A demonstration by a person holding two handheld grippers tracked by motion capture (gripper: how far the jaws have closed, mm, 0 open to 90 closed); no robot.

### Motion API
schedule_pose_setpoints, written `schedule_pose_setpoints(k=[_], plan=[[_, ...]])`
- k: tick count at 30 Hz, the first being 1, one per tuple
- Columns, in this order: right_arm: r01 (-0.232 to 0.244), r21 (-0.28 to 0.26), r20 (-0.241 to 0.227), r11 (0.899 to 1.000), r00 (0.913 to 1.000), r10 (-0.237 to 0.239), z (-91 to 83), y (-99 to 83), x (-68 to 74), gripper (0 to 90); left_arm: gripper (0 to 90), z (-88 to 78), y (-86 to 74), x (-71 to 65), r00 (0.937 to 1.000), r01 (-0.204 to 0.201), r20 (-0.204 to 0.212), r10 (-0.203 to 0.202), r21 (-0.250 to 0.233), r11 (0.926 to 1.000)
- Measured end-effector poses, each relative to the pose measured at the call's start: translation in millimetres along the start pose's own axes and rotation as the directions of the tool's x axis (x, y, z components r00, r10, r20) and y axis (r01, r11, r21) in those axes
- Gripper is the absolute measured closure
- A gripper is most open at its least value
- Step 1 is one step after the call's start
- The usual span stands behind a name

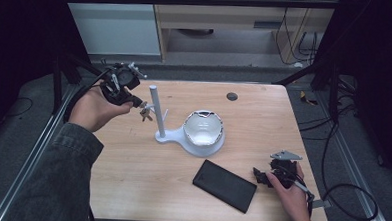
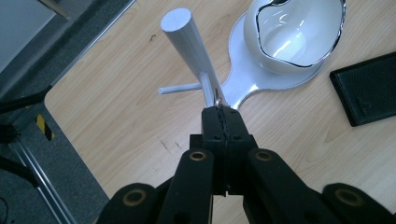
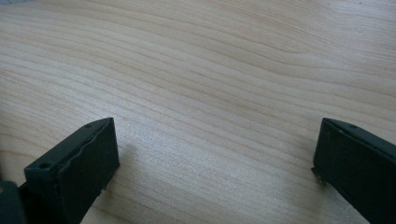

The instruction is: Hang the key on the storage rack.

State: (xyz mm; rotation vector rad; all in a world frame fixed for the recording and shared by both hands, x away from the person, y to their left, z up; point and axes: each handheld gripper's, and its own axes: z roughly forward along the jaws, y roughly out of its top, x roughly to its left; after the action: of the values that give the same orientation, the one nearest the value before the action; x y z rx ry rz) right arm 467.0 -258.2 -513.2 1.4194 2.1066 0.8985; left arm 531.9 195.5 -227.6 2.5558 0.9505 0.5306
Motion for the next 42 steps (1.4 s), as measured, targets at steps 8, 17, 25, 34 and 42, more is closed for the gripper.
schedule_pose_setpoints(k=[8,17,25,34,42], plan=[[-0.001,0.001,-0.003,1.000,1.0000,0.001,-0.4,-0.2,0.3,0.3,89.9,8.1,4.5,-0.3,1.0000,0.002,-0.007,-0.002,0.003,1.0000],[0.006,0.001,-0.001,1.000,1.0000,-0.006,-0.4,-0.5,0.0,0.3,82.6,13.0,4.3,-2.2,0.9995,0.005,-0.032,-0.007,-0.071,0.9975],[0.006,0.002,0.000,1.000,1.0000,-0.006,-0.6,-0.5,0.1,0.3,55.6,7.3,-22.6,-16.1,0.9971,-0.013,-0.076,0.001,-0.160,0.9871],[0.005,0.001,-0.001,1.000,1.0000,-0.005,-0.6,-0.5,0.1,0.3,24.5,12.4,-62.9,-46.9,0.9956,-0.025,-0.094,0.000,-0.266,0.9636],[0.002,0.001,0.000,1.000,1.0000,-0.002,-0.8,-0.5,0.4,0.3,7.6,42.8,-87.7,-85.6,0.9986,-0.051,-0.028,0.044,-0.335,0.9410]])
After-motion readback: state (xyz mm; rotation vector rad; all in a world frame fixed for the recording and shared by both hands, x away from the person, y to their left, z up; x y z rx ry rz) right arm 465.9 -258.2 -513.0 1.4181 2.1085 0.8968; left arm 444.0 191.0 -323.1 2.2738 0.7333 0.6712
